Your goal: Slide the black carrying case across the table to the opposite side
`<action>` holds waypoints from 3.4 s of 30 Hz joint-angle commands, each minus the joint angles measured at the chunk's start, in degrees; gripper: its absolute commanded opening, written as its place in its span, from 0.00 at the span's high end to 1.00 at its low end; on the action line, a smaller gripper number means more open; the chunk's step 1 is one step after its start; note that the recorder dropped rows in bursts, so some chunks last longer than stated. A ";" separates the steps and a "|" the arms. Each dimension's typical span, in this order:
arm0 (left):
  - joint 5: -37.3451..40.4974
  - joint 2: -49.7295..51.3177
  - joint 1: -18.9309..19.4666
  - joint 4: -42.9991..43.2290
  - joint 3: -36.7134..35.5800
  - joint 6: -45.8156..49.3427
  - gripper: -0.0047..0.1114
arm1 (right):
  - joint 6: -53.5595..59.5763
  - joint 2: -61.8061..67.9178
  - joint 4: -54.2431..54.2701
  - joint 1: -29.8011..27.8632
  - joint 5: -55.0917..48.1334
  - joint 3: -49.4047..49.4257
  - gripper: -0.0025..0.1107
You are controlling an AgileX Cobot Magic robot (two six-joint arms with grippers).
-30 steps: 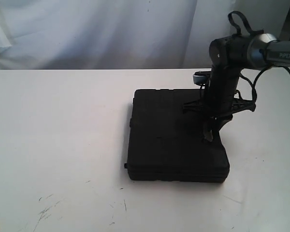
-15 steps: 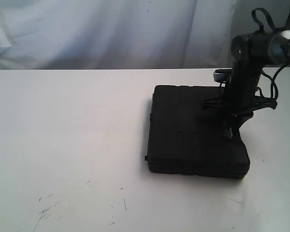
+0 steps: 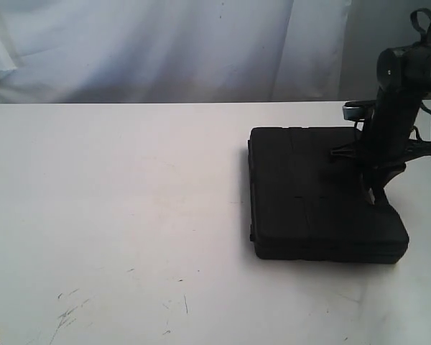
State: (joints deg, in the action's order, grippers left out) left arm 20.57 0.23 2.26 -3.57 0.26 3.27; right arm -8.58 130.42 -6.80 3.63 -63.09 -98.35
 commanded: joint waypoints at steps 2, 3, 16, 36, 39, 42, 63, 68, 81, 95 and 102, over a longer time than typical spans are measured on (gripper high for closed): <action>-1.02 -0.23 0.07 -0.14 -0.26 0.20 0.96 | 2.66 -0.61 -3.49 -1.45 -1.17 0.13 0.98; -1.02 -0.23 0.07 -0.14 -0.26 0.20 0.96 | 3.04 -0.61 -3.87 -1.56 -1.17 0.13 0.98; -1.02 -0.23 0.07 -0.14 -0.26 0.20 0.96 | 3.09 -1.45 -4.12 -3.63 -1.17 0.13 0.98; -1.02 -0.23 0.07 -0.14 -0.26 0.20 0.96 | 4.10 -2.95 4.07 -3.46 3.56 4.18 0.98; -1.02 -0.23 0.07 -0.14 -0.26 0.20 0.96 | 4.37 -2.95 4.35 -3.23 3.56 4.18 0.98; -1.02 -0.23 0.07 -0.14 -0.26 0.20 0.96 | 4.69 -2.95 4.71 -2.95 3.56 4.18 0.98; -1.02 -0.23 0.07 -0.14 -0.26 0.20 0.96 | 3.82 -9.78 4.69 -3.08 3.97 4.08 0.61; -1.02 -0.23 0.07 -0.14 -0.26 0.20 0.96 | 2.82 -21.52 7.84 -2.21 4.46 4.08 0.71; -1.02 -0.23 0.07 -0.14 -0.26 0.20 0.96 | 2.16 -56.54 13.11 8.46 25.96 29.45 0.98; -1.02 -0.23 0.07 -0.14 -0.26 0.20 0.96 | 0.95 -79.16 13.58 8.97 21.11 36.81 0.98; -1.02 -0.23 0.07 -0.14 -0.26 0.20 0.96 | 1.68 -84.76 11.05 8.97 21.11 36.81 0.98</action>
State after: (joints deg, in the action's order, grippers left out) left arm 20.57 0.23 2.26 -3.57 0.26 3.38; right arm -7.42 47.59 5.93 12.52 -41.69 -61.79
